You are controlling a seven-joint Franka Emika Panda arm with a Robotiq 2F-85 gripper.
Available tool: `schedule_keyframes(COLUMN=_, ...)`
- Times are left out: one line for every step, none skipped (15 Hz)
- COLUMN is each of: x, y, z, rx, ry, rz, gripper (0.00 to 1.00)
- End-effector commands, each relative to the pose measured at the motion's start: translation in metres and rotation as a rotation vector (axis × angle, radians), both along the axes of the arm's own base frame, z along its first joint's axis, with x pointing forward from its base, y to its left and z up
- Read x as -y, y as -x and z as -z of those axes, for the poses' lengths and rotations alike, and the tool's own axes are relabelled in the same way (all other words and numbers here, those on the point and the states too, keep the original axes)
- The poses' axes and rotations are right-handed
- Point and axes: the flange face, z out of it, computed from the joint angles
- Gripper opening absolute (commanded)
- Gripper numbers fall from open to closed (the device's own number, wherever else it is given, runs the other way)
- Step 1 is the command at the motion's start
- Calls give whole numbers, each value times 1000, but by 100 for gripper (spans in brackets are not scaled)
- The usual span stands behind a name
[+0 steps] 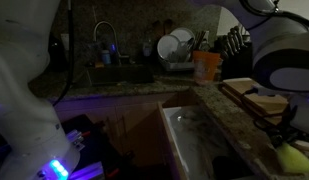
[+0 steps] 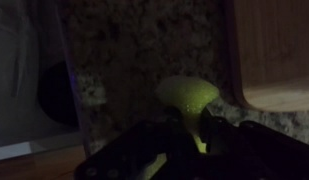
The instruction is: Pick the sponge and wipe the counter on the right
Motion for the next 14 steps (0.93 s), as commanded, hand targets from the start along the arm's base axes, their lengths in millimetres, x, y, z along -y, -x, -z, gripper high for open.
schedule_keyframes(x=-22, y=-22, z=15, rx=17, ry=-72, rz=-32, gripper=5)
schedule_keyframes(x=-27, y=-26, z=17, rx=14, ry=-92, rz=-36, gripper=5)
schedule_keyframes(x=-32, y=-31, z=20, rx=10, ry=-114, rz=-36, gripper=5)
schedule_keyframes(x=-37, y=-35, z=22, rx=6, ry=-123, rz=-38, gripper=5)
schedule_keyframes(x=-42, y=-40, z=22, rx=4, ry=-129, rz=-49, gripper=5)
schedule_keyframes(x=-51, y=-46, z=21, rx=8, ry=-148, rz=-77, gripper=5)
schedule_keyframes(x=-64, y=-56, z=24, rx=11, ry=-157, rz=-120, gripper=5)
schedule_keyframes(x=-77, y=-63, z=24, rx=10, ry=-164, rz=-151, gripper=5)
schedule_keyframes(x=-96, y=-75, z=27, rx=5, ry=-175, rz=-198, gripper=5)
schedule_keyframes(x=-114, y=-84, z=29, rx=1, ry=-182, rz=-246, gripper=5)
schedule_keyframes(x=-131, y=-93, z=31, rx=-3, ry=-181, rz=-296, gripper=5)
schedule_keyframes(x=-147, y=-101, z=32, rx=-12, ry=-170, rz=-342, gripper=5)
schedule_keyframes(x=-163, y=-111, z=35, rx=-21, ry=-157, rz=-393, gripper=5)
schedule_keyframes(x=-176, y=-118, z=35, rx=-32, ry=-148, rz=-435, gripper=5)
